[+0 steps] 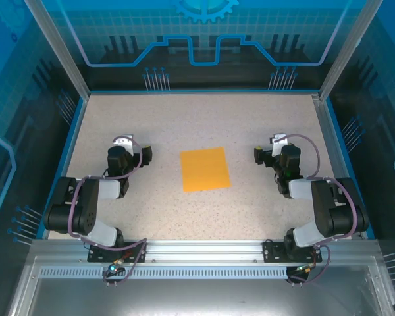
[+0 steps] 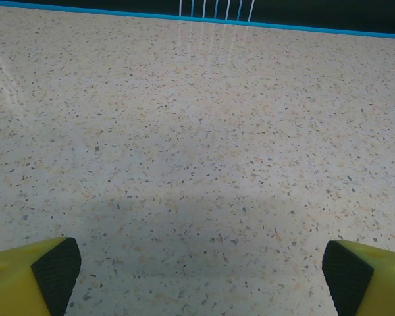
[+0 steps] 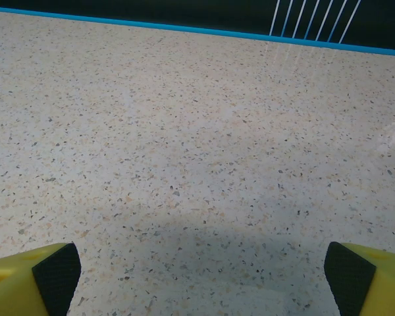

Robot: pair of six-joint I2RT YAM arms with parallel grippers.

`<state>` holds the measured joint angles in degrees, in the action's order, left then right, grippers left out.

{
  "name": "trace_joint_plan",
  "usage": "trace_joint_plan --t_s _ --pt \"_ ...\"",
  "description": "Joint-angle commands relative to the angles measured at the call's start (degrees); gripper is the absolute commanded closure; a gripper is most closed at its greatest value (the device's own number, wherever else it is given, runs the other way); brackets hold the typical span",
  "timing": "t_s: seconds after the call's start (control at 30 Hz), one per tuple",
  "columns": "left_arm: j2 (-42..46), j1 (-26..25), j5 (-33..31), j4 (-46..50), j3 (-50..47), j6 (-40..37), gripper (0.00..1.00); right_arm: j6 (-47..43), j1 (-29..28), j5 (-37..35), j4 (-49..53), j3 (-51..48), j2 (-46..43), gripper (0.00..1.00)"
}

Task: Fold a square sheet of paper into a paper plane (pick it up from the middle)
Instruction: Move the square sheet of paper to the center of the table.

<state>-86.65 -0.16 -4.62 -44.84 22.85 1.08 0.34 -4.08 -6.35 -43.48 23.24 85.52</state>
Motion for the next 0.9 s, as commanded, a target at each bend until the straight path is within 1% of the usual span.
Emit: trace_joint_plan --t_s 0.0,0.73,0.8,0.87 --pt "-0.4 -0.3 1.2 -0.4 1.1 -1.1 0.02 -0.6 0.3 0.9 -0.3 1.1 0.6 0.01" --pt "-0.3 -0.3 1.2 -0.5 0.9 -1.1 0.01 -0.6 0.7 2.1 -0.2 1.1 0.5 0.01" --pt "-0.3 -0.3 0.7 -0.6 1.0 -1.1 0.01 -1.0 0.2 1.9 2.8 2.5 -0.2 0.01" --pt "1.3 -0.3 -1.5 2.2 1.8 -0.1 0.01 -0.4 -0.3 -1.2 7.0 4.1 -2.2 0.01"
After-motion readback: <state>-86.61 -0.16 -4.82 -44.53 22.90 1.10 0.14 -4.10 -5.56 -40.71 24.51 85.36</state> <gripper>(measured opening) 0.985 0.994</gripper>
